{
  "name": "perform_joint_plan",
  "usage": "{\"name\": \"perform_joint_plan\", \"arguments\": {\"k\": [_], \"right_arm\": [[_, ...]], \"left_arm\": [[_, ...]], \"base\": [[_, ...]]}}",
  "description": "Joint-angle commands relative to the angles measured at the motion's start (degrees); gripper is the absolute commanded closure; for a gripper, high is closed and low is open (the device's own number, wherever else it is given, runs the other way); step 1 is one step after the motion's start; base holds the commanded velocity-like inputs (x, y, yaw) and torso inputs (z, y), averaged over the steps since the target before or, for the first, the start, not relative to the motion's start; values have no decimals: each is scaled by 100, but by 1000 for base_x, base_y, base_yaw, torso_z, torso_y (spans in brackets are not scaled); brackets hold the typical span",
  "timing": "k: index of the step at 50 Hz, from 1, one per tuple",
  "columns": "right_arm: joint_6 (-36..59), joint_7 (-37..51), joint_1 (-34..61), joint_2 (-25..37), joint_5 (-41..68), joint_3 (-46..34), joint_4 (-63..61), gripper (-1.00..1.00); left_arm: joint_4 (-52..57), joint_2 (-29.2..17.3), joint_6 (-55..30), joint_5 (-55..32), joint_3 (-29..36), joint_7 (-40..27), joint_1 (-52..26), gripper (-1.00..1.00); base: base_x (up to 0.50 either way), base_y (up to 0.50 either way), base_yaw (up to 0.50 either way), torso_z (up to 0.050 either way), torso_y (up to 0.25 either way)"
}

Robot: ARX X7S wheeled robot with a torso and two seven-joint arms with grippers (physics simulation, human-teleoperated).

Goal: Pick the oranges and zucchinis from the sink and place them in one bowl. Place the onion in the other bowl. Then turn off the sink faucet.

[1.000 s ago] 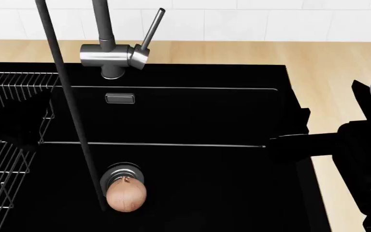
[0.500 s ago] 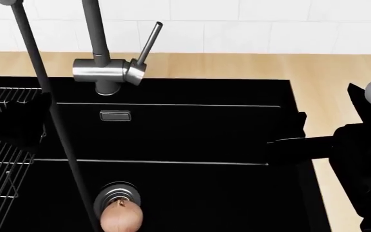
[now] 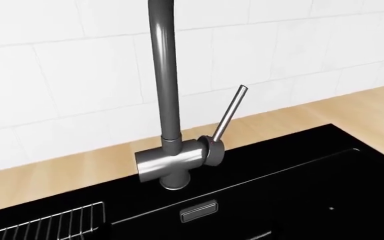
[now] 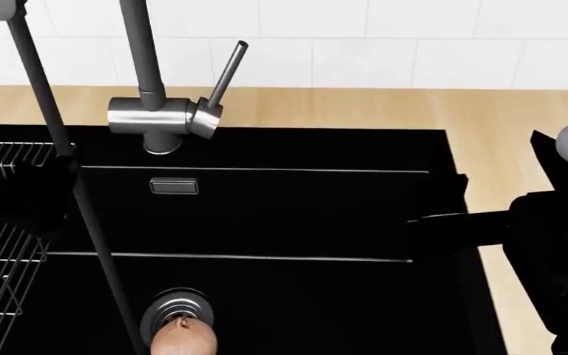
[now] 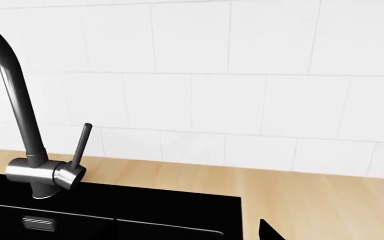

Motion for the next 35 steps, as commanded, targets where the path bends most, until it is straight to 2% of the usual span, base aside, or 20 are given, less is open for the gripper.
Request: {"name": "perform_joint_plan", "arguments": {"k": [1, 7, 13, 20, 35], "right_arm": [[60, -15, 66, -10, 11, 4, 46, -100], [81, -27, 36, -14, 16, -35, 76, -100], [79, -29, 2, -14, 14, -42, 130, -100], [81, -36, -97, 25, 49, -26, 102, -100], [-103, -157, -422, 17, -7, 20, 101, -100]], "left_arm": [[87, 47, 43, -34, -51, 188, -17, -100], [-40, 460, -387, -142, 217, 476, -467, -100], [-729, 1203, -1168, -717, 582, 162, -842, -100], [-1354, 1647, -1710, -1030, 861, -259, -1076, -100], [-2661, 2502, -2419, -1194, 1426, -50, -1462, -100]], "base": [[0, 0, 0, 0, 0], [0, 0, 0, 0, 0], [0, 0, 0, 0, 0], [0, 0, 0, 0, 0], [0, 0, 0, 0, 0]]}}
